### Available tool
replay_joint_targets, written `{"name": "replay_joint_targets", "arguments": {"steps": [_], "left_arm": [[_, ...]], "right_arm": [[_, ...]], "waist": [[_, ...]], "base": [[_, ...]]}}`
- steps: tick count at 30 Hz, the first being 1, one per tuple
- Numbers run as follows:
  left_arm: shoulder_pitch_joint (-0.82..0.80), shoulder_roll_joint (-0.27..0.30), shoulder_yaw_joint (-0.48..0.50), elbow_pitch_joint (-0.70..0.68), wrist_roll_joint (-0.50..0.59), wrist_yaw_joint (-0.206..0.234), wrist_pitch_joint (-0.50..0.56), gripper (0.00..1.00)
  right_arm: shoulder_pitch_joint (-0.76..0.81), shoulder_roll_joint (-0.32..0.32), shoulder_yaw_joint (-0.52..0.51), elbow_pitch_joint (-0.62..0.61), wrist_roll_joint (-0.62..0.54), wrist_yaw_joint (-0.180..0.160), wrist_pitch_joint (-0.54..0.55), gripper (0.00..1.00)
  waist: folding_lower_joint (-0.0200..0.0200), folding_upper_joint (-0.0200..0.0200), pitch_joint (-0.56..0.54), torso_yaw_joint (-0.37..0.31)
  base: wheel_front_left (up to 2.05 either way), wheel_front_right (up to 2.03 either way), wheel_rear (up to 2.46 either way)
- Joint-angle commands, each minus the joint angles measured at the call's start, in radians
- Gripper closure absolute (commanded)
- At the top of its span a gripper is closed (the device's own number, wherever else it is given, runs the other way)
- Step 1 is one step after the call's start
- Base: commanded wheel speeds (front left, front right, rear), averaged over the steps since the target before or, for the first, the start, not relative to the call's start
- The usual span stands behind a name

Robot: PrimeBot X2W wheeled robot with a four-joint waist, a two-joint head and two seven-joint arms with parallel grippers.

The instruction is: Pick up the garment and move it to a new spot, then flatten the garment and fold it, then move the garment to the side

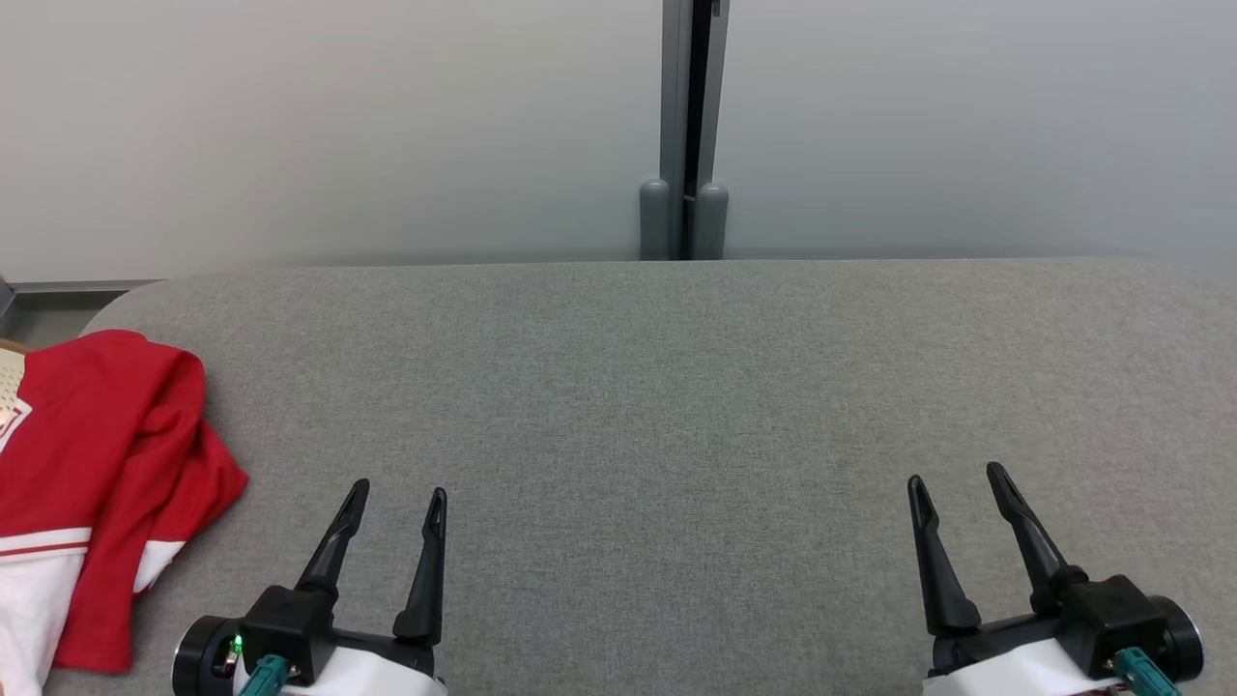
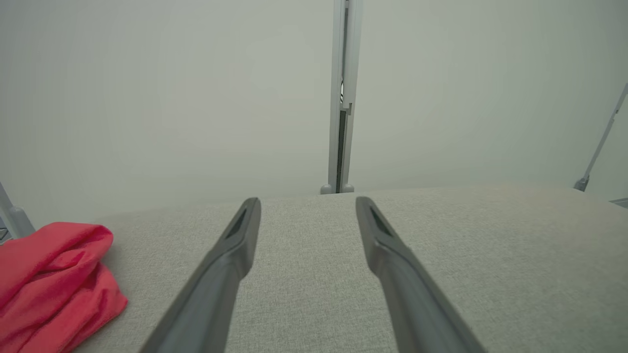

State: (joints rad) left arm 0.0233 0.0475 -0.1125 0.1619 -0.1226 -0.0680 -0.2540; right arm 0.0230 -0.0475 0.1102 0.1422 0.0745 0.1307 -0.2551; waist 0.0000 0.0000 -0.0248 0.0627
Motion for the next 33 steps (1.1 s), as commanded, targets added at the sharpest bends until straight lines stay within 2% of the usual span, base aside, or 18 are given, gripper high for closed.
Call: {"name": "replay_joint_targets", "arguments": {"steps": [1, 24, 33], "left_arm": [[0.006, 0.005, -0.001, -0.001, 0.018, 0.002, -0.006, 0.00], [0.003, 0.005, 0.002, 0.019, 0.031, 0.000, -0.011, 0.00], [0.008, 0.005, 0.010, 0.023, 0.036, 0.002, -0.011, 0.00]], "right_arm": [[0.010, -0.005, 0.003, -0.005, -0.017, 0.000, -0.006, 0.00], [0.017, -0.005, 0.005, -0.001, -0.027, 0.000, -0.012, 0.00], [0.026, -0.004, 0.008, -0.002, -0.019, 0.000, -0.012, 0.00]], "waist": [[0.0000, 0.0000, 0.000, 0.001], [0.0000, 0.0000, -0.006, 0.009], [0.0000, 0.0000, -0.013, 0.064]], "base": [[0.00, 0.00, 0.00], [0.00, 0.00, 0.00], [0.00, 0.00, 0.00]]}}
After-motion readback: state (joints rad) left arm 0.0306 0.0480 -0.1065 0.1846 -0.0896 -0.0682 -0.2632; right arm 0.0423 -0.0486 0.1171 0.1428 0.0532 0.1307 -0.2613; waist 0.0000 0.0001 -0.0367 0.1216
